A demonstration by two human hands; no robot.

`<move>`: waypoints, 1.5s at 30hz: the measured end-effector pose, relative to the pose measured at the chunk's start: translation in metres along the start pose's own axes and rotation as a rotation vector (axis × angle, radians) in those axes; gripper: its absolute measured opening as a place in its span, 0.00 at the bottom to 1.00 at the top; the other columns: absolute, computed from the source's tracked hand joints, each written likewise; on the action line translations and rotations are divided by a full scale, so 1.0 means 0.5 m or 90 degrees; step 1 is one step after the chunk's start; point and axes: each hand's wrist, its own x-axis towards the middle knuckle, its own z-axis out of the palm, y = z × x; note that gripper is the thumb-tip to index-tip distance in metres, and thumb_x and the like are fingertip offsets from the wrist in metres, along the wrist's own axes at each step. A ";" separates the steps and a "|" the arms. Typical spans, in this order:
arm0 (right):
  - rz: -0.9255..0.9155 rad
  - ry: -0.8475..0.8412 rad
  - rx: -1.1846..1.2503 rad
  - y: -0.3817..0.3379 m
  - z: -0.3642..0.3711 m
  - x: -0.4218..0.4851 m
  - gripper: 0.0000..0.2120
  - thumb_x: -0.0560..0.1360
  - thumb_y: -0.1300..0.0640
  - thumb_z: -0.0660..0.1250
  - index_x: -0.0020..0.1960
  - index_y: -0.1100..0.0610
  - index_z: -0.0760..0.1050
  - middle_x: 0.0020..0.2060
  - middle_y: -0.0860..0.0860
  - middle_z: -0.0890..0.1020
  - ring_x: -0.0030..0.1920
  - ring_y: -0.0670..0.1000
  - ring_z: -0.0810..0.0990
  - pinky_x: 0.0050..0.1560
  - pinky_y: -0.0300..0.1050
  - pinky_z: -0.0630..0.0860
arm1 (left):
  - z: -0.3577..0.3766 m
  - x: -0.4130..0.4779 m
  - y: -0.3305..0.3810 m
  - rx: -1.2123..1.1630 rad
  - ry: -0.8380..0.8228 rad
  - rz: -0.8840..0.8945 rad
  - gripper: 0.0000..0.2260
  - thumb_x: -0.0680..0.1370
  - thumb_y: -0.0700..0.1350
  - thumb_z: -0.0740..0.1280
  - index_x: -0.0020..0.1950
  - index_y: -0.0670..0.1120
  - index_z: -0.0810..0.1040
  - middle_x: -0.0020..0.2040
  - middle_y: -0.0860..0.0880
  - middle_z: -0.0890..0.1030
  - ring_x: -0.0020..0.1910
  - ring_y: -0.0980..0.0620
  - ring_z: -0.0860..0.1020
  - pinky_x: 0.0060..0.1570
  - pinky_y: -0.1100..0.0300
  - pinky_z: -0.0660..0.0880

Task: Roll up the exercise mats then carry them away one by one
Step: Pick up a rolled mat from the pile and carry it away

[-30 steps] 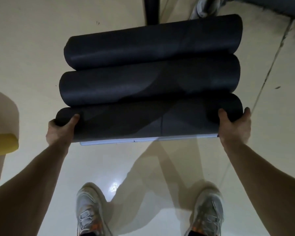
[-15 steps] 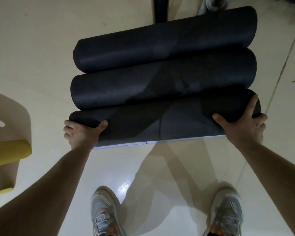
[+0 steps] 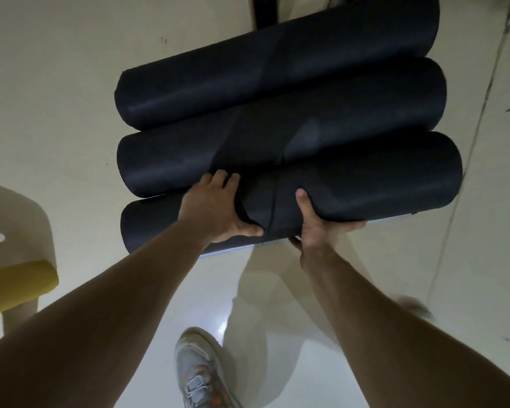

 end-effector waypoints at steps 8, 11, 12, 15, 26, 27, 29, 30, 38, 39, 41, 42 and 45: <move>0.011 0.005 0.011 0.038 -0.025 -0.012 0.75 0.51 0.34 0.84 0.80 0.34 0.32 0.76 0.50 0.69 0.70 0.59 0.75 0.68 0.65 0.76 | 0.032 0.020 0.011 -0.063 -0.146 0.019 0.61 0.52 0.79 0.72 0.79 0.57 0.54 0.74 0.45 0.61 0.73 0.38 0.62 0.69 0.40 0.69; 0.012 0.018 0.034 0.043 -0.006 -0.011 0.75 0.52 0.35 0.84 0.79 0.32 0.31 0.77 0.51 0.68 0.70 0.60 0.75 0.66 0.67 0.77 | 0.041 0.026 0.005 -0.117 -0.158 0.005 0.61 0.52 0.77 0.74 0.79 0.57 0.52 0.74 0.46 0.59 0.72 0.36 0.66 0.67 0.40 0.71; 0.014 0.022 0.040 0.043 -0.004 -0.013 0.74 0.54 0.36 0.84 0.79 0.32 0.31 0.77 0.51 0.67 0.70 0.60 0.75 0.66 0.67 0.77 | 0.044 0.022 0.006 -0.118 -0.147 0.007 0.62 0.52 0.77 0.73 0.79 0.57 0.52 0.76 0.47 0.59 0.72 0.37 0.67 0.67 0.41 0.71; 0.016 0.030 0.059 0.039 -0.006 -0.029 0.70 0.59 0.41 0.85 0.81 0.34 0.34 0.76 0.49 0.69 0.69 0.59 0.75 0.66 0.67 0.77 | 0.044 0.001 0.007 -0.138 -0.119 0.006 0.60 0.51 0.78 0.71 0.79 0.58 0.55 0.77 0.49 0.65 0.72 0.41 0.69 0.67 0.44 0.71; -0.055 -0.101 -0.109 0.062 -0.038 -0.426 0.59 0.58 0.50 0.87 0.78 0.41 0.55 0.68 0.47 0.77 0.63 0.52 0.80 0.63 0.59 0.80 | 0.008 -0.455 -0.129 -0.385 -0.137 -0.133 0.51 0.52 0.77 0.72 0.70 0.57 0.66 0.63 0.52 0.78 0.60 0.44 0.78 0.57 0.46 0.77; -0.057 -0.128 -0.141 0.062 -0.026 -0.477 0.58 0.61 0.52 0.87 0.79 0.42 0.54 0.68 0.46 0.76 0.64 0.51 0.79 0.65 0.55 0.78 | -0.002 -0.512 -0.156 -0.407 -0.122 -0.160 0.50 0.52 0.77 0.72 0.70 0.57 0.66 0.61 0.53 0.78 0.58 0.45 0.79 0.56 0.47 0.78; -0.061 -0.183 -0.203 0.065 0.003 -0.583 0.57 0.65 0.54 0.85 0.81 0.41 0.51 0.67 0.45 0.75 0.63 0.50 0.76 0.66 0.52 0.75 | -0.025 -0.624 -0.211 -0.436 -0.078 -0.211 0.49 0.54 0.77 0.71 0.70 0.57 0.66 0.61 0.53 0.79 0.56 0.46 0.79 0.55 0.47 0.78; -0.066 -0.222 -0.223 0.070 0.022 -0.638 0.57 0.66 0.53 0.85 0.81 0.41 0.50 0.66 0.44 0.74 0.62 0.50 0.76 0.68 0.53 0.74 | -0.040 -0.678 -0.241 -0.447 -0.049 -0.243 0.49 0.55 0.77 0.72 0.71 0.57 0.66 0.62 0.52 0.79 0.57 0.46 0.79 0.56 0.48 0.78; -0.073 -0.458 -0.315 0.197 0.207 -1.078 0.58 0.62 0.50 0.86 0.79 0.37 0.53 0.69 0.46 0.74 0.62 0.54 0.79 0.61 0.60 0.81 | -0.115 -1.088 -0.531 -0.607 0.112 -0.450 0.49 0.53 0.74 0.74 0.71 0.60 0.66 0.62 0.53 0.79 0.61 0.46 0.78 0.61 0.48 0.75; -0.067 -0.482 -0.328 0.219 0.233 -1.134 0.58 0.62 0.50 0.86 0.79 0.36 0.53 0.67 0.45 0.74 0.62 0.55 0.79 0.61 0.62 0.81 | -0.116 -1.135 -0.572 -0.620 0.128 -0.475 0.49 0.52 0.74 0.74 0.69 0.59 0.67 0.61 0.54 0.80 0.60 0.47 0.78 0.60 0.48 0.76; -0.062 -0.534 -0.351 0.269 0.286 -1.236 0.59 0.60 0.49 0.87 0.78 0.33 0.52 0.65 0.43 0.75 0.61 0.55 0.80 0.59 0.64 0.82 | -0.111 -1.219 -0.657 -0.634 0.157 -0.519 0.46 0.51 0.75 0.73 0.65 0.58 0.69 0.58 0.54 0.80 0.57 0.48 0.79 0.56 0.50 0.76; -0.064 -0.559 -0.360 0.297 0.313 -1.287 0.59 0.58 0.47 0.87 0.78 0.32 0.53 0.65 0.43 0.75 0.61 0.55 0.81 0.58 0.64 0.82 | -0.108 -1.258 -0.702 -0.643 0.179 -0.537 0.44 0.52 0.74 0.73 0.63 0.58 0.70 0.57 0.55 0.80 0.56 0.48 0.79 0.55 0.50 0.76; -0.087 -0.598 -0.389 0.388 0.396 -1.435 0.62 0.52 0.43 0.86 0.77 0.32 0.53 0.66 0.42 0.76 0.61 0.55 0.81 0.58 0.63 0.82 | -0.090 -1.367 -0.839 -0.672 0.220 -0.566 0.41 0.52 0.74 0.74 0.61 0.59 0.71 0.55 0.55 0.80 0.54 0.48 0.78 0.55 0.49 0.76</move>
